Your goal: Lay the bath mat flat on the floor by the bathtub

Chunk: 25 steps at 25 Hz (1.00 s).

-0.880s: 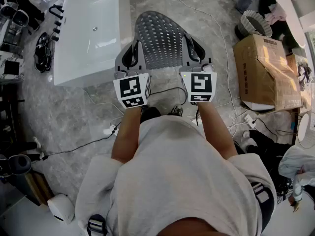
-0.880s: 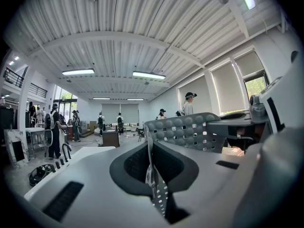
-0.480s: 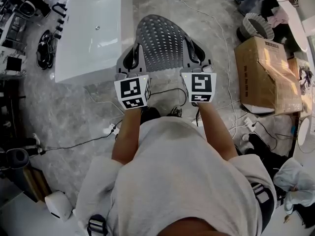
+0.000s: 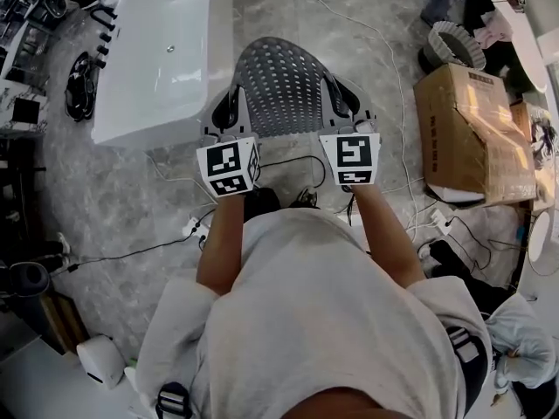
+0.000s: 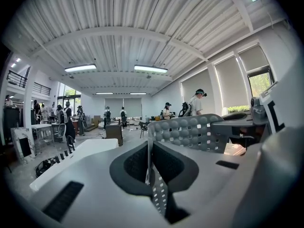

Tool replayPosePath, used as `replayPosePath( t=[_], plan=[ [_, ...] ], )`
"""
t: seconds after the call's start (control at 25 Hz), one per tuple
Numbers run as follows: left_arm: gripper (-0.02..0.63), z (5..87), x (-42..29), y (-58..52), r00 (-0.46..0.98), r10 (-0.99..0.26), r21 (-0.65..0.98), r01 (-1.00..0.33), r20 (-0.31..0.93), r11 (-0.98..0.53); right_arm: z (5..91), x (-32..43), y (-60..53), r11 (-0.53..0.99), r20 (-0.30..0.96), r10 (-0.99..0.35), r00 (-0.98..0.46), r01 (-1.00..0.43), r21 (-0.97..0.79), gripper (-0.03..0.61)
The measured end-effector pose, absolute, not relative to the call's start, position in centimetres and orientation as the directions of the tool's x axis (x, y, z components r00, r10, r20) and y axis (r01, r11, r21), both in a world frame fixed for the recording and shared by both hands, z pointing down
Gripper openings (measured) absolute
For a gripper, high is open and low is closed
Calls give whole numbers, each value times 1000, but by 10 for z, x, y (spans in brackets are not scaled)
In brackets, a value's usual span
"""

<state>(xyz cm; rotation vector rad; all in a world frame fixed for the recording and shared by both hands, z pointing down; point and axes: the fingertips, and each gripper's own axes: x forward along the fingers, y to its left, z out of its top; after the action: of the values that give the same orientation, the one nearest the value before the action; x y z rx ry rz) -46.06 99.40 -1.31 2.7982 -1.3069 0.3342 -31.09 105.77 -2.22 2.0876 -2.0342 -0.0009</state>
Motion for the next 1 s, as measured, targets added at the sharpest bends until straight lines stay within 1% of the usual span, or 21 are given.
replayPosePath(
  t=[0.32,0.48,0.84,1.0],
  plan=[
    [18,6,-445,998,632,-734,-55,-748,249,-662,-6,-298,1058,-14,174,-984,40,-989,148,21],
    [18,16,-446,984,635,-723,-40,-743,272,-668,6,-296,1046,-22,203,-978,51,-990,141,21],
    [18,53,-442,909,631,-709,-9,-745,315,-667,41,-283,976,-10,264,-964,42,-992,122,21],
    [19,64,-443,862,623,-710,6,-753,330,-658,51,-282,933,27,279,-960,8,-992,121,21]
  ],
)
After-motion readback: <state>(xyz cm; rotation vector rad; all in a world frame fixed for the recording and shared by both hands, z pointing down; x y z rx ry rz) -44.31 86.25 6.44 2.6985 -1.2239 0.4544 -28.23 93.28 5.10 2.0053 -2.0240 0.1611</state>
